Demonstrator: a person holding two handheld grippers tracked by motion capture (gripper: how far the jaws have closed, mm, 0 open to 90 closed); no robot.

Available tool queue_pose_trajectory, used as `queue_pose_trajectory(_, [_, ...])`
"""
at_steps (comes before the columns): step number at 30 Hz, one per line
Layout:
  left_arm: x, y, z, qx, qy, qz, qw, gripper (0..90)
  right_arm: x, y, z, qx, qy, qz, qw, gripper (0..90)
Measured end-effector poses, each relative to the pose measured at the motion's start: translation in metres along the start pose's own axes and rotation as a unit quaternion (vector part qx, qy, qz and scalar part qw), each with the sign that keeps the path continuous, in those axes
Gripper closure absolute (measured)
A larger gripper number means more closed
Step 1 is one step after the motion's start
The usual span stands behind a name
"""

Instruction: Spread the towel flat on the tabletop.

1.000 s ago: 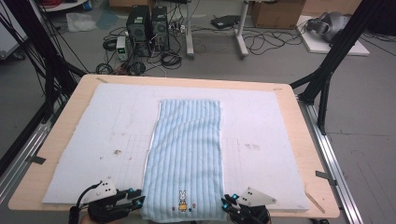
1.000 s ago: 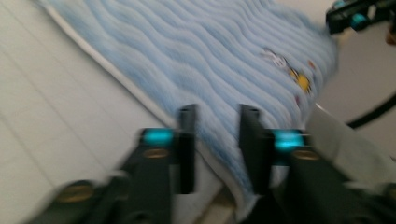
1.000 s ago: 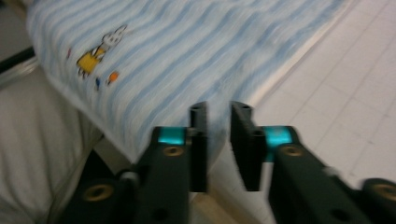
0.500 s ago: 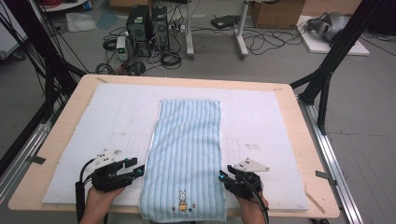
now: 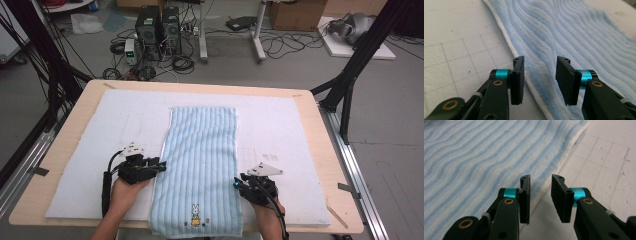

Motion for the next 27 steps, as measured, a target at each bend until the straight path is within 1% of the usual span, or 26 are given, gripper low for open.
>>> queue_pose_trajectory(2, [-0.001,0.0,0.001,0.003,0.01,0.008,0.9999,65.4,0.001,-0.002,0.003,0.015,0.0,-0.005,0.9999,74.9])
queue_pose_trajectory(3, [-0.002,0.0,0.001,0.005,0.014,0.014,0.9998,68.0,0.001,-0.004,0.003,0.011,-0.001,-0.005,0.9999,79.5])
queue_pose_trajectory(4, [-0.003,0.0,0.001,0.007,0.016,0.018,0.9997,71.1,0.002,-0.004,0.003,0.011,0.006,-0.002,0.9999,84.8])
queue_pose_trajectory(5, [-0.004,0.0,0.001,0.009,0.019,0.023,0.9995,74.1,0.003,-0.005,0.002,0.012,0.01,-0.001,0.9999,86.5])
queue_pose_trajectory(6, [-0.005,0.0,0.001,0.01,0.02,0.027,0.9994,77.8,0.004,-0.006,0.002,0.01,0.005,-0.003,0.9999,87.0])
queue_pose_trajectory(7, [-0.005,0.0,0.001,0.011,0.017,0.03,0.9993,80.1,0.005,-0.006,0.001,0.01,0.004,-0.007,0.9999,87.3])
queue_pose_trajectory(8, [-0.006,-0.001,0.001,0.012,0.014,0.033,0.9993,82.3,0.005,-0.007,0.0,0.012,0.004,-0.006,0.9999,87.5])
queue_pose_trajectory(9, [-0.007,-0.001,0.001,0.012,0.013,0.035,0.9992,82.6,0.005,-0.008,-0.002,0.011,0.005,-0.006,0.9999,87.5])
queue_pose_trajectory(11, [-0.009,-0.003,-0.002,0.012,0.006,0.034,0.9993,80.6,0.005,-0.012,-0.006,0.012,0.006,-0.005,0.9999,87.4])
queue_pose_trajectory(13, [-0.013,-0.005,-0.004,0.009,0.002,0.032,0.9995,75.3,0.005,-0.017,-0.011,0.009,0.006,-0.001,0.9999,87.4])
queue_pose_trajectory(17, [-0.019,-0.009,-0.009,0.006,-0.007,0.034,0.9994,64.9,0.004,-0.024,-0.019,0.009,0.003,-0.003,1.0,87.4])
queue_pose_trajectory(18, [-0.019,-0.01,-0.01,0.005,-0.01,0.031,0.9994,62.5,0.004,-0.025,-0.021,0.009,0.002,-0.003,1.0,87.4])
queue_pose_trajectory(19, [-0.018,-0.01,-0.01,0.001,-0.012,0.025,0.9996,59.6,0.004,-0.026,-0.022,0.008,0.001,-0.006,1.0,87.3])
queue_pose_trajectory(20, [-0.016,-0.008,-0.011,-0.003,-0.018,0.024,0.9995,56.5,0.004,-0.027,-0.024,0.009,0.001,-0.005,0.9999,86.6])
queue_pose_trajectory(21, [-0.015,-0.007,-0.011,-0.008,-0.024,0.015,0.9996,54.4,0.003,-0.027,-0.024,0.004,0.001,-0.007,1.0,81.4])
queue_pose_trajectory(22, [-0.013,-0.004,-0.012,-0.011,-0.028,0.012,0.9995,54.0,0.003,-0.026,-0.025,-0.001,0.003,-0.005,1.0,76.1])
queue_pose_trajectory(24, [-0.009,0.003,-0.012,-0.024,-0.04,0.007,0.9989,53.5,0.0,-0.022,-0.025,-0.013,0.003,0.001,0.9999,69.6])
queue_pose_trajectory(27, [0.002,0.014,-0.008,-0.032,-0.038,0.003,0.9988,55.3,-0.007,-0.011,-0.023,-0.032,-0.001,0.013,0.9994,63.9])
Point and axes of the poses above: each handheld gripper's, and its own axes: z roughly forward along the jaws, y roughly out of its top, x roughly to its left, the point moved 4 cm from there along z, roughly forward along the jaws, and after that the axes turned 6 degrees about z, right-handed, at the moved point
